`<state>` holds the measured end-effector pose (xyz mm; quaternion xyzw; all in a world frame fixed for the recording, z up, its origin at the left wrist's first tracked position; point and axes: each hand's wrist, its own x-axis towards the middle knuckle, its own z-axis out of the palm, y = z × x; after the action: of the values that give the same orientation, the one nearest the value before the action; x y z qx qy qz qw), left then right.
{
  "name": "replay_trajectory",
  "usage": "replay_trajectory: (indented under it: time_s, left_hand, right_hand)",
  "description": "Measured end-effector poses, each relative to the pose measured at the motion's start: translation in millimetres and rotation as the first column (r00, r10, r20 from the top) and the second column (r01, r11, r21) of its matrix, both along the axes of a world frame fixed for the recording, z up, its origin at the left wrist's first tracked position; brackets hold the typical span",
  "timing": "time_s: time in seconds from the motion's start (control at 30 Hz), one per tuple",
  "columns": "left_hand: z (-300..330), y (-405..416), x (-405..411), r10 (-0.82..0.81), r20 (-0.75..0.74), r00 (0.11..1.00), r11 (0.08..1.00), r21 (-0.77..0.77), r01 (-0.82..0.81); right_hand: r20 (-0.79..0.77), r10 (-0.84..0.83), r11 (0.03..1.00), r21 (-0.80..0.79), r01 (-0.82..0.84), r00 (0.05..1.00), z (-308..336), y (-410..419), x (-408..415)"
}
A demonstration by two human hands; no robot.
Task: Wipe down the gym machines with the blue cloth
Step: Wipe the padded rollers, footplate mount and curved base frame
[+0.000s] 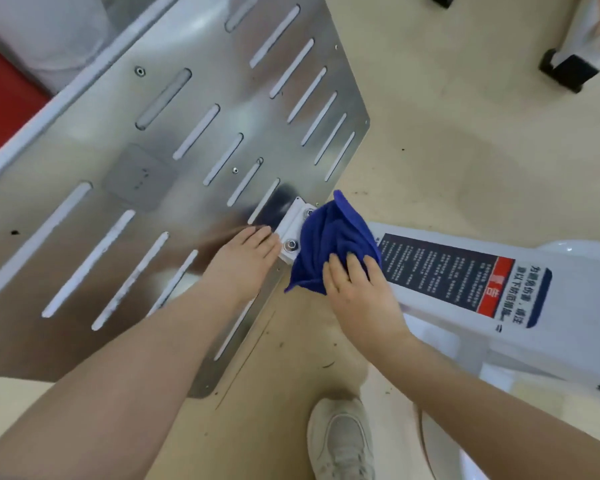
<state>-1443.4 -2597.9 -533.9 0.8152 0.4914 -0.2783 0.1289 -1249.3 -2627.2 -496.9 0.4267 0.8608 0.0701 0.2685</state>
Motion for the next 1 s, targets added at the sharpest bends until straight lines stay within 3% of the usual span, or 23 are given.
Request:
replay_trajectory:
  time_s: [0.1,0.23,0.3,0.37,0.43,0.53,0.6,0.77,0.87,1.0]
  left_hand:
    - [-2.2,-2.1,-7.9,-0.078,-0.029,0.997,0.997,-0.018,0.078]
    - [-10.3,-6.1,-7.5,-0.114,-0.029,0.993,0.993,0.024,0.115]
    - [-10.3,-8.9,-5.4,-0.120,-0.018,0.993,0.992,0.039,0.121]
    - [-10.9,-10.7,-0.9,-0.094,-0.005,0.996,0.994,0.050,0.094]
    - [-10.3,-12.6,3.9,-0.013,0.037,0.999,0.999,0.031,0.012]
    - [-12.2,-17.5,11.1,0.131,0.092,0.987,0.991,-0.020,-0.129]
    - [-16.9,-22.7,15.3,0.154,0.074,0.985,0.988,-0.007,-0.154]
    - [-21.2,-25.5,17.7,0.162,0.095,0.982,0.984,0.064,-0.169]
    - [-12.1,-28.6,17.1,0.174,0.100,0.980,0.984,0.028,-0.177]
    - [3.2,-43.1,14.3,0.116,0.222,0.968,0.991,0.040,-0.128]
  right_hand:
    - [0.131,0.354,0.935,-0.075,-0.347,0.926,-24.1,5.4,-9.4]
    - [0.177,0.488,0.859,0.074,-0.506,0.855,-50.3,11.3,-18.0]
    - [0.289,0.543,0.818,0.030,-0.575,0.788,-47.2,1.8,-2.2]
    - [0.329,0.561,0.775,0.113,-0.622,0.759,-39.3,-7.1,25.1]
    - [0.314,0.498,0.771,0.265,-0.578,0.808,-33.0,-16.4,52.3]
    - [0.290,0.382,0.800,0.373,-0.471,0.878,-36.6,-25.1,69.3]
    - [0.363,0.374,0.752,0.419,-0.508,0.853,-51.5,-20.8,53.7]
    - [0.407,0.315,0.741,0.458,-0.490,0.857,-62.2,-14.9,34.4]
    - [0.280,0.193,0.694,0.639,-0.333,0.940,-11.6,-44.1,89.0]
    - [0.124,0.018,0.615,0.781,-0.109,0.992,57.0,-75.5,136.3]
